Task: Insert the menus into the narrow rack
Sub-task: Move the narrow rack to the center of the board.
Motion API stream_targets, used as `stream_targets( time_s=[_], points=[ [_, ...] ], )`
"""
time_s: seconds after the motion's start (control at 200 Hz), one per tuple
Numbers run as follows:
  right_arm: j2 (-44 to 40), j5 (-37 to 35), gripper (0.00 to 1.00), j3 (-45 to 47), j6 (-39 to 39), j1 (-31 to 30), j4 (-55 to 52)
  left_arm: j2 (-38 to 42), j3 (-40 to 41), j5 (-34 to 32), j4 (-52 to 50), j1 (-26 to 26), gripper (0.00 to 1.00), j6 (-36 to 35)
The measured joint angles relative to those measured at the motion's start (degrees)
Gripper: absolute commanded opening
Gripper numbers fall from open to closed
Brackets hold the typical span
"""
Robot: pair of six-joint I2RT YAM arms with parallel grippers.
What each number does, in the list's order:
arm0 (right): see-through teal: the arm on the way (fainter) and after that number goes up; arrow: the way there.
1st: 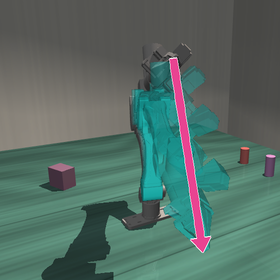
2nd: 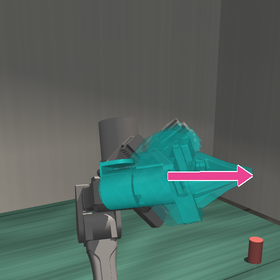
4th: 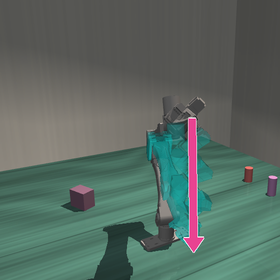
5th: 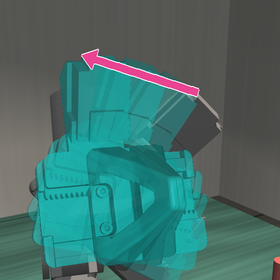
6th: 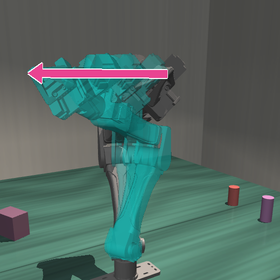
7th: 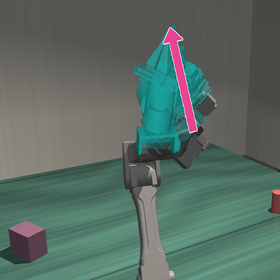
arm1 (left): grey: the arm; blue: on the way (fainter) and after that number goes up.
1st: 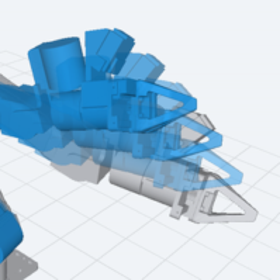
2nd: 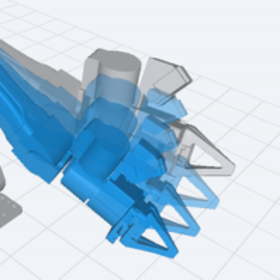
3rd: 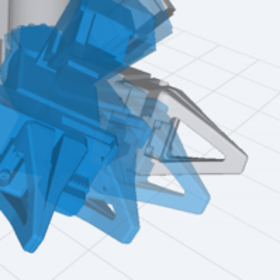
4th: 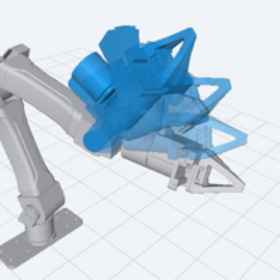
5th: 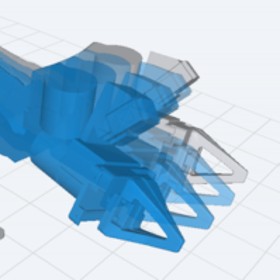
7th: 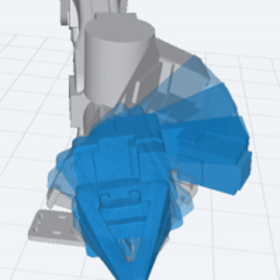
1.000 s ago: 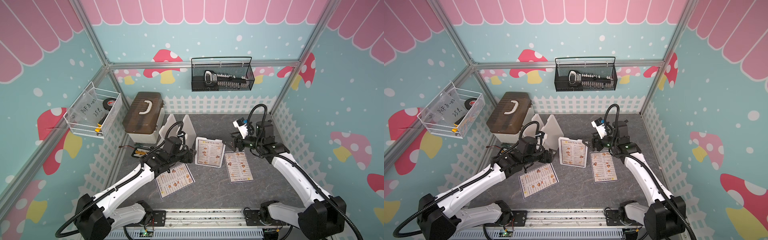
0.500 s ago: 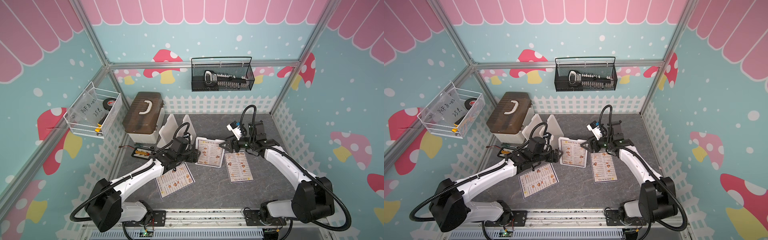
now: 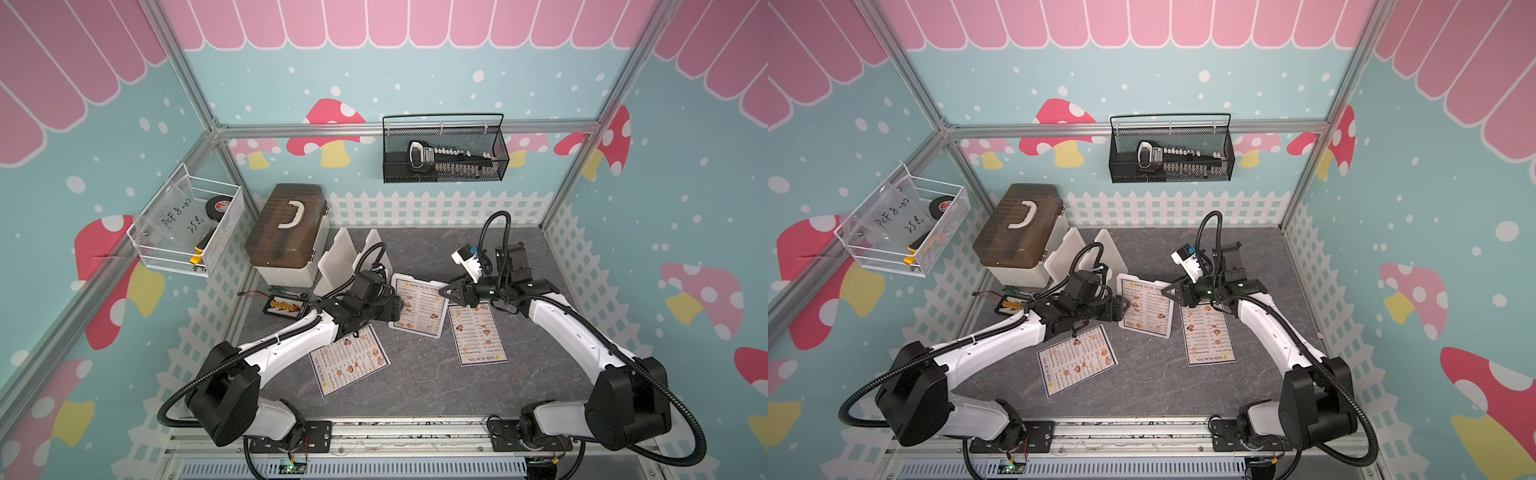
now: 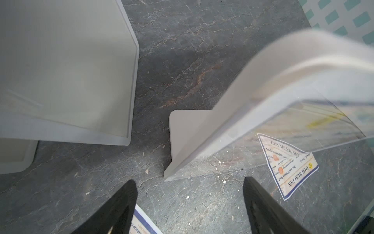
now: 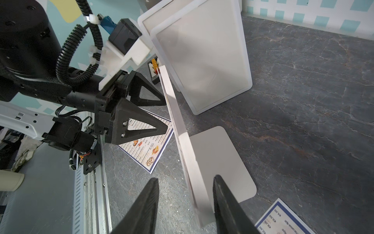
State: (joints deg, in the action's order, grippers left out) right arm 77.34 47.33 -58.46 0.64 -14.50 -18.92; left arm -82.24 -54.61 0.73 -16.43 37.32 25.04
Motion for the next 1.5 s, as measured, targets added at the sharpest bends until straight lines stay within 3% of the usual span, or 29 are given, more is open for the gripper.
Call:
stream_targets(
  time_s=[0.355, 1.151, 1.501],
  points=[
    [-1.3, -3.5, 0.42, 0.4, -0.7, -0.6, -2.8, -0.4, -0.9, -0.1, 0.0, 0.0, 0.81, 0.2],
    [-1.1, -6.4, 0.19, 0.4, -1.4, -2.8, -4.4, -0.1, -0.9, -0.6, -0.1, 0.0, 0.81, 0.3],
    [-1.1, -18.5, 0.12, -4.7, -1.2, -10.1, -8.7, 3.2, 0.2, -3.0, 0.0, 0.0, 0.81, 0.2]
  ],
)
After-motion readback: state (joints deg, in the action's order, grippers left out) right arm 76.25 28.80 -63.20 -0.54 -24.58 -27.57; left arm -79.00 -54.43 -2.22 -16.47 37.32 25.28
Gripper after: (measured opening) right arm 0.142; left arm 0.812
